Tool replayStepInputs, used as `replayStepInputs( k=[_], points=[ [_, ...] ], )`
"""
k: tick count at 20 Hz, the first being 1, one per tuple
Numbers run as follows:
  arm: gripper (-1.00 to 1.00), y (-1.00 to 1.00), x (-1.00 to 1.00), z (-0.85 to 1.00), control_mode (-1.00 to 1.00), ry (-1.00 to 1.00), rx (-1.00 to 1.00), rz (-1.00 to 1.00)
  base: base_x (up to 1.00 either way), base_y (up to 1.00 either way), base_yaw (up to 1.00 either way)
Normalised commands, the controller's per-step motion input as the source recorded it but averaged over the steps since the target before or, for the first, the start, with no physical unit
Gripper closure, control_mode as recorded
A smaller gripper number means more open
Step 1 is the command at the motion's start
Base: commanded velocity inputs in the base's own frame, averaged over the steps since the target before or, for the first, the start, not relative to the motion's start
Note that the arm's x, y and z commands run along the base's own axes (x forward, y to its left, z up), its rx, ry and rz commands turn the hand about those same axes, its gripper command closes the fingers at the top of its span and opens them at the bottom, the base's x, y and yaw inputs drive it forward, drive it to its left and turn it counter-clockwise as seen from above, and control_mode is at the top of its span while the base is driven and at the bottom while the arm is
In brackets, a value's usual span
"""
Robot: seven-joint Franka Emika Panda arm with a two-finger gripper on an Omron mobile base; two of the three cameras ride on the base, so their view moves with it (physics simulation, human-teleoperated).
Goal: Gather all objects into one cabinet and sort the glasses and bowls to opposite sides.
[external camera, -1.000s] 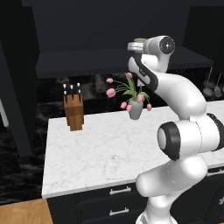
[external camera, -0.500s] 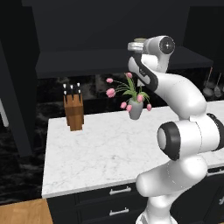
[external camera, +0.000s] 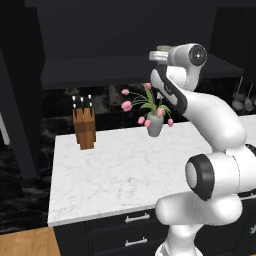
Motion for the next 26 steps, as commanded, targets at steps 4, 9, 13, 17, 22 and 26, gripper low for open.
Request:
replayStepInputs(
  k=[4,9,13,17,22,26],
  points=[
    [1.0,0.0,-0.86,0.05,-1.0,-0.01,-0.02,0.0,0.0,0.0,0.0],
    [1.0,0.01,-0.97,0.19,-1.0,0.0,-0.01,0.0,0.0,0.0,0.0],
    [1.0,0.0,-0.99,0.25,-1.0,0.05,-0.02,0.0,0.0,0.0,0.0],
    [1.0,0.02,-0.9,0.14,-1.0,0.14,-0.03,0.0,0.0,0.0,0.0],
    [1.0,0.0,-0.75,0.0,-1.0,0.12,0.01,0.0,0.0,0.0,0.0],
    [1.0,0.0,-0.51,-0.05,-1.0,0.01,0.05,0.0,0.0,0.0,0.0]
  ],
)
